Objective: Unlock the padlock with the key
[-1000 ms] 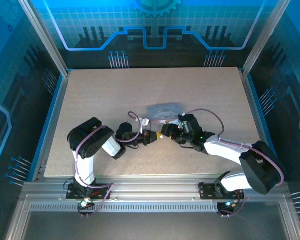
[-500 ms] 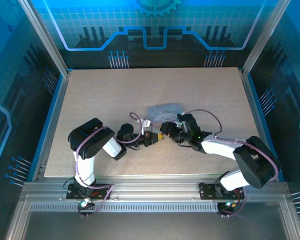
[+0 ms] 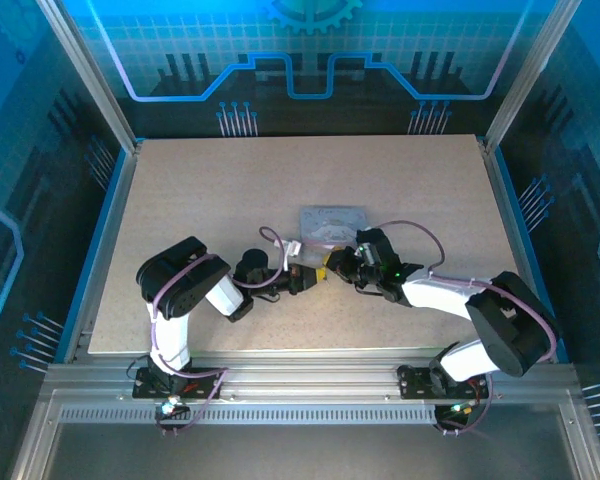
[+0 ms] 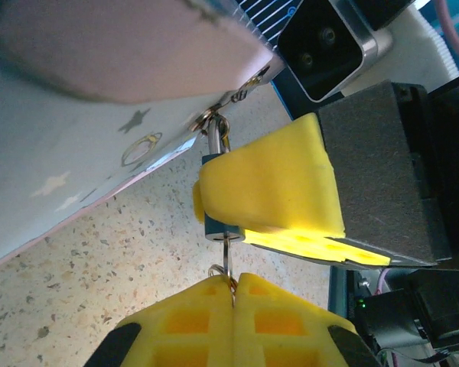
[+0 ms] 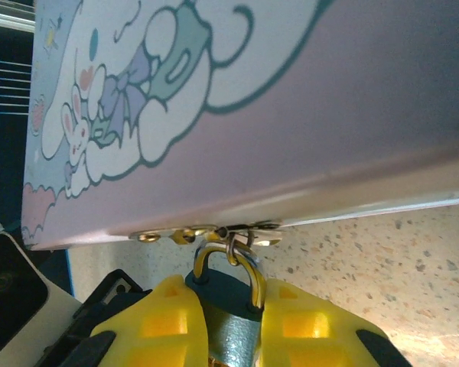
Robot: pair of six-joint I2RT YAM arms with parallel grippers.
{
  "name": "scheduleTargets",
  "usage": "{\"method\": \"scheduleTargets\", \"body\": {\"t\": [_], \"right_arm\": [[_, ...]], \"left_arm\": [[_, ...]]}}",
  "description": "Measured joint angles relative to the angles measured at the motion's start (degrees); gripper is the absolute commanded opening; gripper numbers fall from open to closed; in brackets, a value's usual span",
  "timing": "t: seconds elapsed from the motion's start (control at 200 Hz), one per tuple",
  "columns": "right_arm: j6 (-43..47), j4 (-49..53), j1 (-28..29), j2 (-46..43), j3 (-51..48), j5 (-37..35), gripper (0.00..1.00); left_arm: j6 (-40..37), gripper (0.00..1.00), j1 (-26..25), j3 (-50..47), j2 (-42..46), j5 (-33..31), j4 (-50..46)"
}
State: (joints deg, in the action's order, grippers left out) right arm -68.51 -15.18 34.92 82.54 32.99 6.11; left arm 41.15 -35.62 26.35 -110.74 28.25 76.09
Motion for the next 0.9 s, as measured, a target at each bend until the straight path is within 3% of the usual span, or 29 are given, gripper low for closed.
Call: {"method": "scheduleTargets", "body": {"t": [0.13, 0.29, 0.55, 0.73, 0.9], "right_arm": [[1.1, 3.9, 0.7, 0.0, 1.7, -1.4, 0.00], [2.3, 7.8, 2.1, 0.0, 3.7, -3.3, 0.00], [1.6, 12.4, 2.9, 0.6, 5.3, -4.9, 0.00], [-0.2, 14.8, 3.1, 0.8, 5.3, -4.8, 0.00], [-0.2, 15.6, 3.1, 0.1, 5.3, -5.3, 0.00]], "left_arm": [[-3.0, 0.00, -0.6, 0.0, 1.2, -1.3, -3.0], [-10.2, 0.00, -2.6, 0.2, 7.4, -5.7, -13.7], [-25.9, 0.00, -9.8, 3.4, 14.8, -21.0, -32.4], [-33.7, 0.00, -15.4, 4.0, 14.9, -31.8, -35.4], [-34.2, 0.00, -15.6, 4.1, 14.9, -32.7, -35.3]]}}
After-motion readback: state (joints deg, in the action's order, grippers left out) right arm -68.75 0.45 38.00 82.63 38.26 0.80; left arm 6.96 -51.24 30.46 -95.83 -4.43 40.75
